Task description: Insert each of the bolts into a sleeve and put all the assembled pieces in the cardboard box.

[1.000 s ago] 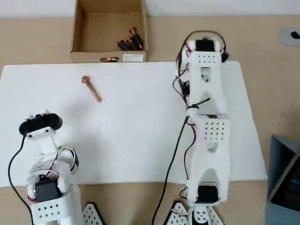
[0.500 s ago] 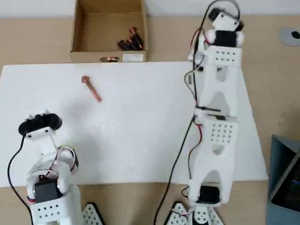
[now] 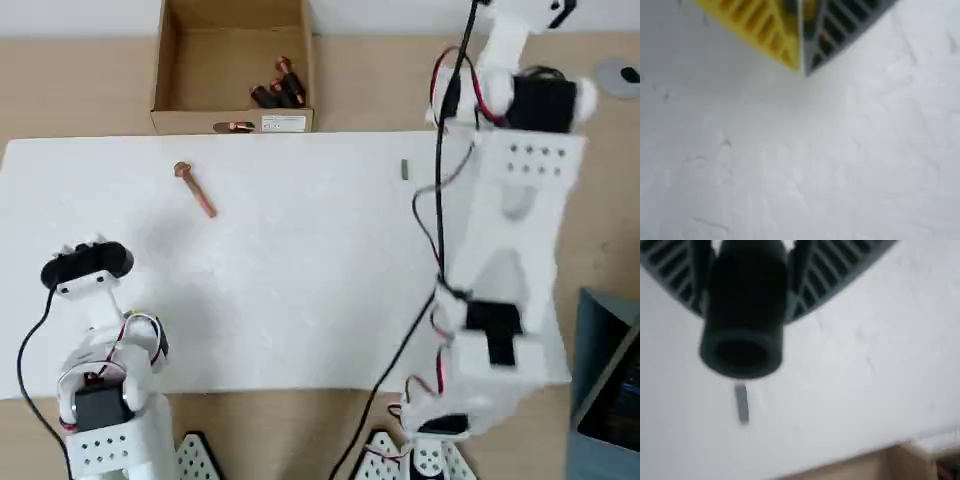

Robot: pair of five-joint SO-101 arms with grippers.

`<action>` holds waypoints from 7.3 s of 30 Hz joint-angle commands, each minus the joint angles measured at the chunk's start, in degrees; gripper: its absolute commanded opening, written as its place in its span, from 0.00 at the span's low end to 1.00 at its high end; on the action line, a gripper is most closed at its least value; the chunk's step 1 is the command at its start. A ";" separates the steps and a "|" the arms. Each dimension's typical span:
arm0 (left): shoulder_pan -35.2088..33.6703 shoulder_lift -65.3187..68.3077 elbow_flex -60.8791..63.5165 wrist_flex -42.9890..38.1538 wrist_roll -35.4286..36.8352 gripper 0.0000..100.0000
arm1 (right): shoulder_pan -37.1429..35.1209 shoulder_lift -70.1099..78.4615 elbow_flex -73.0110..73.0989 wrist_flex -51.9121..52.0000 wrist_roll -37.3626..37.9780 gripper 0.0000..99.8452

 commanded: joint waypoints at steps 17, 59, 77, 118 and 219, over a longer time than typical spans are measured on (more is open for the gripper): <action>-0.44 -0.04 -5.54 -0.62 -0.09 0.00 | 1.01 -52.88 63.78 -8.88 2.02 0.01; 14.42 95.87 -84.13 -2.73 27.16 0.00 | 2.77 -79.52 90.51 -15.82 3.60 0.01; 13.10 128.48 -113.05 -2.20 27.43 0.12 | 9.27 -79.52 90.42 -15.82 3.96 0.01; 11.25 151.87 -129.76 4.92 27.25 0.00 | 8.92 -79.52 89.71 -15.74 3.96 0.01; 37.19 -0.31 -29.54 -21.45 34.90 0.00 | -52.09 -116.88 122.42 -48.53 26.37 0.01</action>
